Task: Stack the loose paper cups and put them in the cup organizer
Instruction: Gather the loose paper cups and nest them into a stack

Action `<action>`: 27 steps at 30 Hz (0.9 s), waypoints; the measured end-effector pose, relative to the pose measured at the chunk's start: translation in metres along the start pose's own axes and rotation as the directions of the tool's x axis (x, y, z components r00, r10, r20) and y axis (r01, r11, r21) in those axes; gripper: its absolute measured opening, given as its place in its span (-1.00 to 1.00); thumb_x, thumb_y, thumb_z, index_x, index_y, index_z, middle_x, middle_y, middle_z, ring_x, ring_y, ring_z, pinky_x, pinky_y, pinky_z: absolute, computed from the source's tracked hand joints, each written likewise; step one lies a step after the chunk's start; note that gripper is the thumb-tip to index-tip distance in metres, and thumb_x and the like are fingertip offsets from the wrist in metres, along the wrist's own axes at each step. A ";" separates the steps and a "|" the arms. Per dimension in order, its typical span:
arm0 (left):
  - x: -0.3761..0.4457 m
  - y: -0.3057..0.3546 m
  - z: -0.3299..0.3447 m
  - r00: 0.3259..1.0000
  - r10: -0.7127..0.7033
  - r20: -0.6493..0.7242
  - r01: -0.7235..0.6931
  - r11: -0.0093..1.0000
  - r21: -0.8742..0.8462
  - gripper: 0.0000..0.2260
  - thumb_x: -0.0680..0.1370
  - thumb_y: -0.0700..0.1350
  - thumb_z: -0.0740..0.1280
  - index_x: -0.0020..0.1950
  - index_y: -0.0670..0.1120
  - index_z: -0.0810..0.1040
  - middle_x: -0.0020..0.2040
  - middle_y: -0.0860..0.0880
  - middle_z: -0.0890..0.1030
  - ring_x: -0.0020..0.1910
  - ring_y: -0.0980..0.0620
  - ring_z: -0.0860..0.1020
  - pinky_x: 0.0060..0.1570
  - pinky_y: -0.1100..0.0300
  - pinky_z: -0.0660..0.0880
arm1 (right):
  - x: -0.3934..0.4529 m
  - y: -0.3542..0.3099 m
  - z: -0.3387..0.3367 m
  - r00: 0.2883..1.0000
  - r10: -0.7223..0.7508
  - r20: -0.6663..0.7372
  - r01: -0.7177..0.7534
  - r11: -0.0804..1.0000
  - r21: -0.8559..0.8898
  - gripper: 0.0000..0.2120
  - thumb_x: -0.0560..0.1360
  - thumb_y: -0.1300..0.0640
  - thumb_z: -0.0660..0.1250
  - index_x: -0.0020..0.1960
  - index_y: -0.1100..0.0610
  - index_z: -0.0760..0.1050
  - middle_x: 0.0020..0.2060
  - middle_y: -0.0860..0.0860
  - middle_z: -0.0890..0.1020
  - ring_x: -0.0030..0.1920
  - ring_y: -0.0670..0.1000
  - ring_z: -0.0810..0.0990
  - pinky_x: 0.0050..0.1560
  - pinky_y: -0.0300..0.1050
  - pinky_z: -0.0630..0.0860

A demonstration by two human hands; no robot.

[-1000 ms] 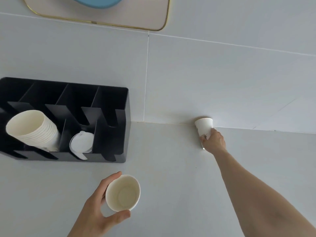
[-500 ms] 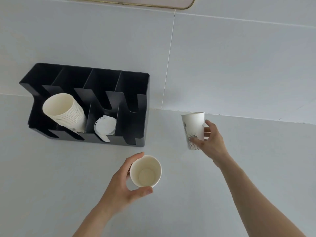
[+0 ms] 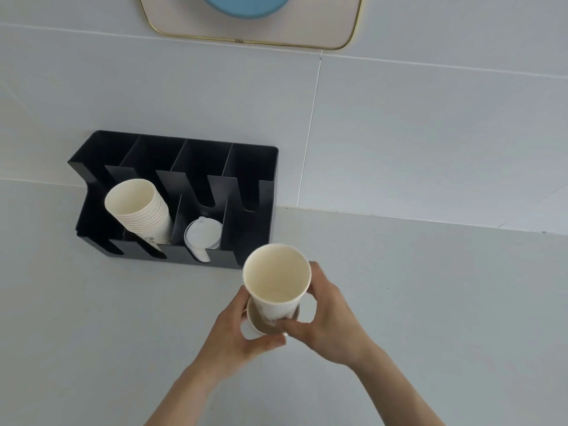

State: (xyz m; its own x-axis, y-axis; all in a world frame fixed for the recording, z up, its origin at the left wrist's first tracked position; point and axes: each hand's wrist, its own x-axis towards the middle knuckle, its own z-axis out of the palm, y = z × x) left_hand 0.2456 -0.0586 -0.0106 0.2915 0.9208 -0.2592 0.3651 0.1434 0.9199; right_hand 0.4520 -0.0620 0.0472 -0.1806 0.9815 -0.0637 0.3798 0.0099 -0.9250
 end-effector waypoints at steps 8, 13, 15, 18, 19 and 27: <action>-0.002 0.006 -0.002 0.999 0.039 -0.019 -0.039 0.999 0.033 -0.16 0.26 0.10 0.70 0.42 0.33 0.34 0.32 0.27 0.56 0.31 0.20 0.54 0.24 0.20 0.55 | -0.011 0.015 -0.009 0.982 0.120 0.144 -0.110 0.991 -0.075 -0.26 0.46 0.26 0.45 0.57 -0.05 0.29 0.44 -0.17 0.50 0.46 -0.11 0.46 0.46 0.07 0.46; -0.003 0.017 -0.005 0.999 0.033 0.014 -0.035 0.993 0.116 0.00 0.25 0.19 0.68 0.54 0.29 0.18 0.42 0.31 0.45 0.38 0.17 0.48 0.36 0.03 0.50 | -0.010 0.013 -0.015 0.969 0.204 0.137 -0.212 0.976 0.049 -0.41 0.57 0.14 0.43 0.55 -0.08 0.35 0.41 -0.21 0.53 0.43 -0.20 0.48 0.42 -0.06 0.49; -0.006 0.022 -0.010 0.999 0.010 0.051 -0.016 0.994 0.112 0.09 0.22 0.25 0.67 0.58 0.28 0.09 0.50 0.31 0.34 0.44 0.18 0.41 0.43 0.05 0.42 | -0.009 0.014 -0.015 0.961 0.256 0.102 -0.266 0.959 0.099 -0.48 0.59 0.07 0.42 0.52 -0.10 0.40 0.40 -0.22 0.54 0.40 -0.22 0.50 0.34 -0.17 0.53; -0.011 0.027 -0.019 0.997 -0.059 0.048 0.057 0.998 0.025 -0.02 0.24 0.29 0.63 0.55 0.27 0.21 0.49 0.29 0.38 0.46 0.25 0.40 0.44 0.14 0.36 | -0.007 0.015 -0.013 0.951 0.308 0.031 -0.309 0.947 0.088 -0.55 0.61 0.02 0.41 0.47 -0.10 0.46 0.34 -0.21 0.58 0.29 -0.29 0.56 0.17 -0.32 0.58; -0.013 0.028 -0.023 0.994 -0.103 0.025 0.103 0.995 -0.007 -0.15 0.28 0.30 0.59 0.50 0.27 0.31 0.44 0.28 0.45 0.41 0.27 0.45 0.38 0.18 0.41 | -0.007 0.015 -0.012 0.945 0.328 0.019 -0.328 0.940 0.097 -0.57 0.60 0.01 0.40 0.46 -0.11 0.48 0.32 -0.21 0.59 0.25 -0.30 0.59 0.16 -0.29 0.59; -0.008 0.038 -0.030 0.900 -0.436 -0.025 0.421 0.882 -0.211 -0.86 0.60 -0.08 0.41 0.13 0.00 0.71 0.00 -0.08 0.77 -0.09 0.04 0.73 -0.01 0.14 0.69 | -0.004 0.022 -0.006 0.848 0.530 0.006 -0.518 0.826 0.221 -0.60 0.52 0.07 0.46 0.34 0.06 0.59 0.06 -0.09 0.74 0.03 -0.02 0.74 0.17 -0.03 0.68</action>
State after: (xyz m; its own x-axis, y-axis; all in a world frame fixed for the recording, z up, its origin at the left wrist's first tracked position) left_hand 0.2305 -0.0491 0.0357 0.0812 0.7751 -0.6266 0.2578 0.5909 0.7644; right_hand 0.4669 -0.0641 0.0290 0.0424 0.8363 -0.5467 0.2068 -0.5427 -0.8141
